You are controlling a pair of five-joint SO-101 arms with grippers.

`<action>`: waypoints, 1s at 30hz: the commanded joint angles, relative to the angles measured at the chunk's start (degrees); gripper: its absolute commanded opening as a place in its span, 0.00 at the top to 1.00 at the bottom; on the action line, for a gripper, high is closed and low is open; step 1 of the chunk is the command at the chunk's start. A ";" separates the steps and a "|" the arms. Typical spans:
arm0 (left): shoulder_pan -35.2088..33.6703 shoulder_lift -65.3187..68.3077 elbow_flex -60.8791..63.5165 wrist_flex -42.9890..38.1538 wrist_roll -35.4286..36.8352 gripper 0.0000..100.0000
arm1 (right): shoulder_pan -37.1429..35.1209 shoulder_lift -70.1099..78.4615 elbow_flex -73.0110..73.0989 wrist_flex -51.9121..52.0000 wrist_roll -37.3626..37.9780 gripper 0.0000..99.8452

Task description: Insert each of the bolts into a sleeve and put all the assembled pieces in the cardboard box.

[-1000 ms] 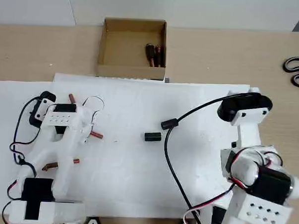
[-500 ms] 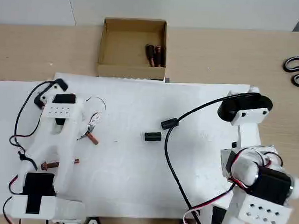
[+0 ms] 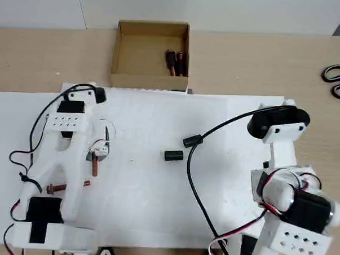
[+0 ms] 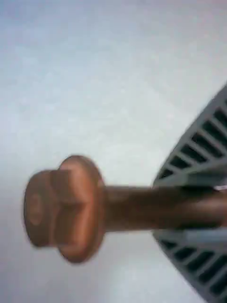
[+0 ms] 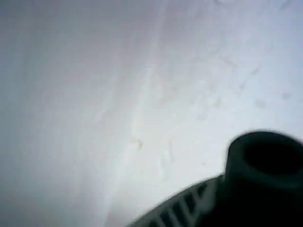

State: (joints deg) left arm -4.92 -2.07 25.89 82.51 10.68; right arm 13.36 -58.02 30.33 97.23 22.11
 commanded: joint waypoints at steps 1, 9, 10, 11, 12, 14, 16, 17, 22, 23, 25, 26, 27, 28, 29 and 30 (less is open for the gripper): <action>-0.09 -0.35 -2.68 1.23 -10.29 0.99 | 0.22 -0.48 -2.73 0.40 -0.53 1.00; -2.73 -0.35 -2.68 -0.26 -29.54 0.99 | 0.22 -0.57 -2.73 0.40 -0.62 1.00; -3.52 -0.35 -2.68 -0.35 -30.68 0.99 | 0.22 -0.57 -2.73 0.40 -0.62 1.00; -4.04 -0.35 -2.68 -0.35 -31.56 0.99 | 0.22 -0.57 -2.73 0.40 -0.62 1.00; -4.31 -0.35 -2.68 -0.35 -32.09 0.99 | 0.22 -0.57 -2.73 0.40 -0.62 1.00; -4.48 -0.35 -3.03 -0.26 -32.44 0.99 | 0.22 -0.57 -2.73 0.40 -0.70 1.00; -4.31 -0.35 -3.65 -0.09 -32.62 0.99 | 0.22 -0.57 -2.73 0.40 -0.79 1.00; -4.22 -0.35 -3.74 -0.09 -32.62 0.99 | 0.22 -0.57 -2.73 0.40 -1.23 1.00; -4.13 -0.35 -4.53 -0.09 -32.62 0.83 | 0.22 -0.57 -2.73 0.40 -3.43 1.00; -4.13 -0.35 -4.62 -0.09 -32.62 0.82 | 0.22 -0.57 -2.73 0.40 -3.43 1.00; -4.13 -0.35 -5.23 -0.09 -33.76 0.82 | 0.22 -0.57 -2.73 0.40 -3.25 1.00; -4.13 -0.18 -5.41 -0.26 -34.20 0.83 | 0.22 -0.57 -2.73 0.31 -3.16 1.00; -4.13 0.00 -5.58 -0.35 -34.29 0.84 | 0.22 -0.57 -2.73 0.22 -3.16 1.00; -4.13 0.18 -5.76 -0.35 -34.37 0.84 | 0.22 -0.57 -2.73 0.04 -3.16 1.00; -4.13 0.18 -5.76 -0.35 -34.46 0.85 | 0.22 -0.57 -2.73 -0.13 -3.16 1.00; -4.13 0.26 -5.76 -0.44 -34.46 0.85 | 0.22 -0.57 -2.73 -0.13 -3.16 1.00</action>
State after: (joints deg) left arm -9.05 -1.63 22.20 83.03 -23.43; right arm 13.36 -58.02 30.33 97.23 19.38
